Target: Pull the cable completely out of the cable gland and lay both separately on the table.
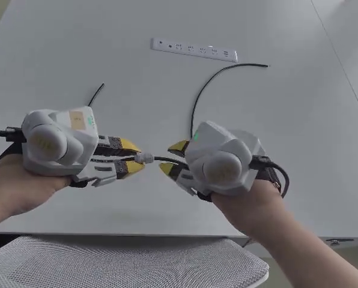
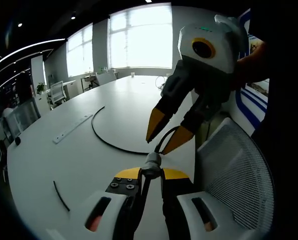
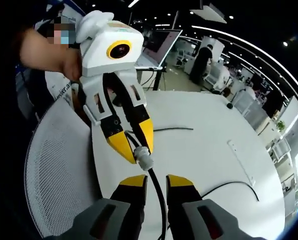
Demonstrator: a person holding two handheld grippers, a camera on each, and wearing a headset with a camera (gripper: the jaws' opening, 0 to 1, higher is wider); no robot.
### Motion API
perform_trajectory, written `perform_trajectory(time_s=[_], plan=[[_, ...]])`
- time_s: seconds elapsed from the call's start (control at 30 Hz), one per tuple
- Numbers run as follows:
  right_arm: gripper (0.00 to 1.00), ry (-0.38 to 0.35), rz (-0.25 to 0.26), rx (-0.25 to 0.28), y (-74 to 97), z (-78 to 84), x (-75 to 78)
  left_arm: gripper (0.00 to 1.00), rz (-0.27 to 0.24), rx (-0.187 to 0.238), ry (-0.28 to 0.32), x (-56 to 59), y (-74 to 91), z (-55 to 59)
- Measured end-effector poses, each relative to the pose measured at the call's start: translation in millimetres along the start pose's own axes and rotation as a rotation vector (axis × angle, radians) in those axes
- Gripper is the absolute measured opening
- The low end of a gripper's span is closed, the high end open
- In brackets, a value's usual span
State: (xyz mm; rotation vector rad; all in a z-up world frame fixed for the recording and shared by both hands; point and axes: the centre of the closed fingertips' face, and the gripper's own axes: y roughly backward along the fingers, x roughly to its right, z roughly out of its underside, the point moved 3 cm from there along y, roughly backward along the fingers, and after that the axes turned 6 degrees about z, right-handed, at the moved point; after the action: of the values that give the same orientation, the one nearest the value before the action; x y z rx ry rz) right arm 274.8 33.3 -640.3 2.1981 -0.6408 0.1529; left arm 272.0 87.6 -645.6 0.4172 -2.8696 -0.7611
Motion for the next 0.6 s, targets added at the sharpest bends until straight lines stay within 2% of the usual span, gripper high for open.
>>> perform_trajectory(time_s=[0.07, 0.17, 0.47, 0.6], plan=[[0.1, 0.018, -0.008, -0.013, -3.0, 0.1, -2.2, 0.15, -0.001, 0.0, -0.002, -0.1, -0.5, -0.7], [0.05, 0.027, 0.001, -0.005, -2.4, -0.8, -0.9, 0.15, -0.003, 0.002, -0.002, -0.3, -0.9, -1.5], [0.02, 0.057, -0.01, -0.009, -2.3, 2.2, -5.5, 0.15, -0.01, -0.005, -0.007, 1.6, -1.1, -0.1], [0.01, 0.035, -0.017, -0.012, -2.7, 4.8, -5.9, 0.15, -0.012, -0.008, -0.025, 2.9, -1.8, -0.1]])
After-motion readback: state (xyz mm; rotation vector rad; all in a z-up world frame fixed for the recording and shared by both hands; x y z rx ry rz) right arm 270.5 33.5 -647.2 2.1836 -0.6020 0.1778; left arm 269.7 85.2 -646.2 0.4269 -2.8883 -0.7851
